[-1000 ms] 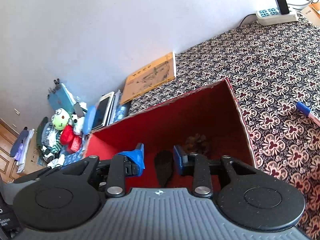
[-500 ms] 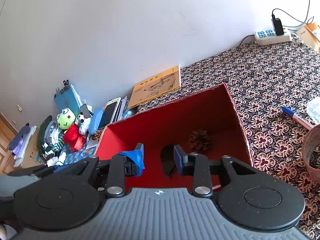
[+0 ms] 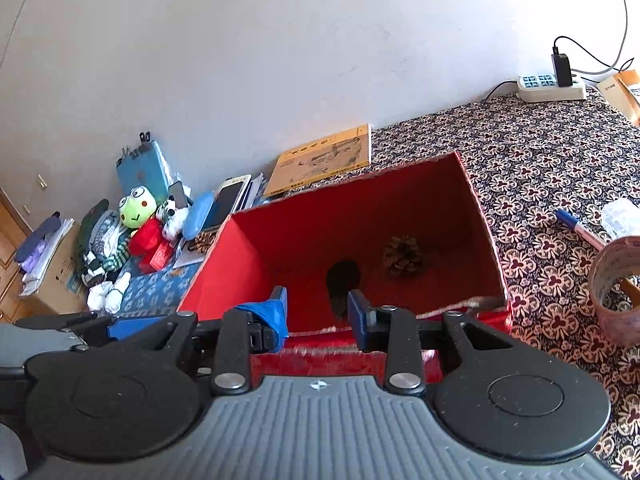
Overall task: Organize rigid objects
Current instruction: 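Move the right gripper out of the box to the silver metal clip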
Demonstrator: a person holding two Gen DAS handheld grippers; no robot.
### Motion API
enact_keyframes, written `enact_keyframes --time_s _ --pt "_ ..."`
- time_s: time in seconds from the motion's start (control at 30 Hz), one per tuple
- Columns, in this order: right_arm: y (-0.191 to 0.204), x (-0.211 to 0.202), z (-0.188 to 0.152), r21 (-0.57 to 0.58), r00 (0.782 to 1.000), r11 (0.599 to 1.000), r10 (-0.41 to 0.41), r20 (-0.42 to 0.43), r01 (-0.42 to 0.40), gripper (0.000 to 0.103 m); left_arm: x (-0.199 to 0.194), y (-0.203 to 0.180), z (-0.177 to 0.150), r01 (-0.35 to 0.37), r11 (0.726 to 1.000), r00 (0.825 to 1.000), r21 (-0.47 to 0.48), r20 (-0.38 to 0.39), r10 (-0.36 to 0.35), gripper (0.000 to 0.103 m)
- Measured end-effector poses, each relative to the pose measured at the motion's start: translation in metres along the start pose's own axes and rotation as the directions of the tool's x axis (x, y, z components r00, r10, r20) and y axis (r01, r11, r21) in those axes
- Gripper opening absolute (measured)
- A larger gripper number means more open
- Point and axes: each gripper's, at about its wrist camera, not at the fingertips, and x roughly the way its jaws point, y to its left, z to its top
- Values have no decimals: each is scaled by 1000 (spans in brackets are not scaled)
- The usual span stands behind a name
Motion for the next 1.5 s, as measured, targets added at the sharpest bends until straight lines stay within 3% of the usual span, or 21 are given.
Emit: enact_keyframes --time_s 0.33,0.5,0.87,1.2,1.37,1.47,1.5 --pt "-1 -1 -26 -13 997 1000 28 -68 -28 16 -7 10 -32 36 999 999 -3 -14 -36 82" --pt "-6 10 -45 -19 987 999 35 -154 -38 16 -3 18 -59 105 994 994 5 -32 -105 82" --pt "-17 31 -77 70 946 996 76 -316 -56 15 24 17 -113 286 958 949 -37 -125 -288 82" --pt "-15 49 -65 160 923 974 203 -326 -158 15 40 34 -112 316 939 939 -131 -99 -330 82" --pt "-3 74 -59 136 905 971 233 -356 -196 15 45 45 -106 330 925 935 -188 -74 -348 81" --pt "5 89 -58 104 888 971 241 -392 -217 15 54 49 -105 333 916 930 -222 -83 -358 77" --pt "9 94 -58 89 882 971 237 -407 -220 15 57 51 -104 336 913 928 -232 -85 -363 70"
